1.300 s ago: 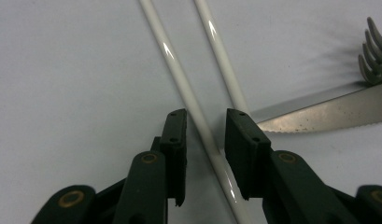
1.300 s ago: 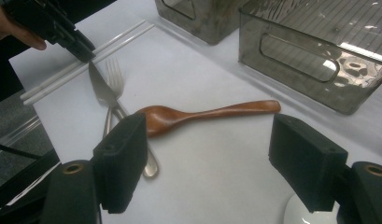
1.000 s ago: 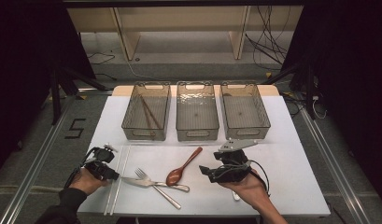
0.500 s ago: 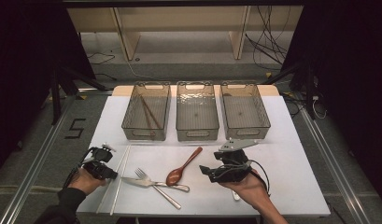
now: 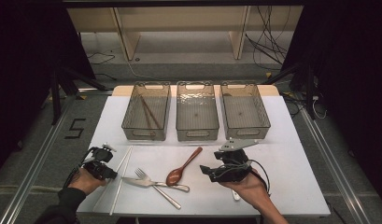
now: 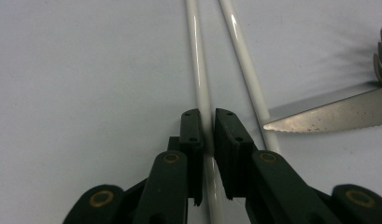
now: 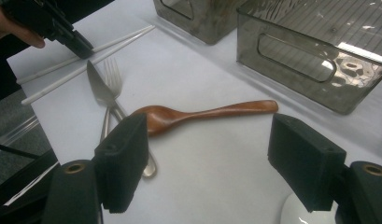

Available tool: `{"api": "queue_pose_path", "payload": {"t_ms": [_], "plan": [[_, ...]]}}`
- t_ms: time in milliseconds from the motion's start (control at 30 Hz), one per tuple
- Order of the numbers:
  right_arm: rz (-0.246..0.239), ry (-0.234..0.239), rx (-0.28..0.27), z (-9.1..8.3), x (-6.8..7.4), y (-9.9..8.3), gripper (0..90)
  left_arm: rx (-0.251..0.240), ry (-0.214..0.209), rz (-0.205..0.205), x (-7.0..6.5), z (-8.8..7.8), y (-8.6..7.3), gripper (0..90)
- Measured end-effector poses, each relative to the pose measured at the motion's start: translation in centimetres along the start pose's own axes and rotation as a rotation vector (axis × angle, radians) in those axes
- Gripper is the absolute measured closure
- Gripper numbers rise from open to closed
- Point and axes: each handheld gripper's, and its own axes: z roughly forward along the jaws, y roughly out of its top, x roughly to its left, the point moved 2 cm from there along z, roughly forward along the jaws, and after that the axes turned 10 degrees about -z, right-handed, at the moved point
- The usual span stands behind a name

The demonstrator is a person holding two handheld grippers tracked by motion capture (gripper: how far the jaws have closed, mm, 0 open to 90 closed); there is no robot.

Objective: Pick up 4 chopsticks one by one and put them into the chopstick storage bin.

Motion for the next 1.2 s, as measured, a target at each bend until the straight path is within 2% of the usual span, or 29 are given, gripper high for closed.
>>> {"api": "queue_pose_path", "payload": {"t_ms": [167,367,667,1033,1200], "plan": [[0.001,0.001,-0.001,0.0,0.0,0.0,30.0,-0.003,-0.013,0.005,0.1,0.0,0.0,84.1],[0.0,-0.001,-0.002,0.0,0.0,0.0,30.1,-0.002,-0.038,0.002,0.5,-0.1,0.0,84.3],[-0.001,0.0,-0.002,0.0,0.0,0.0,30.1,-0.039,-0.058,-0.009,0.9,-0.9,0.3,84.4],[0.0,0.0,-0.001,0.0,0.0,0.0,30.1,-0.122,-0.077,0.0,0.7,-2.6,0.5,84.4],[0.003,0.0,-0.002,0.0,-0.1,0.0,30.1,-0.166,-0.1,0.029,-0.1,-3.9,0.7,84.4]]}}
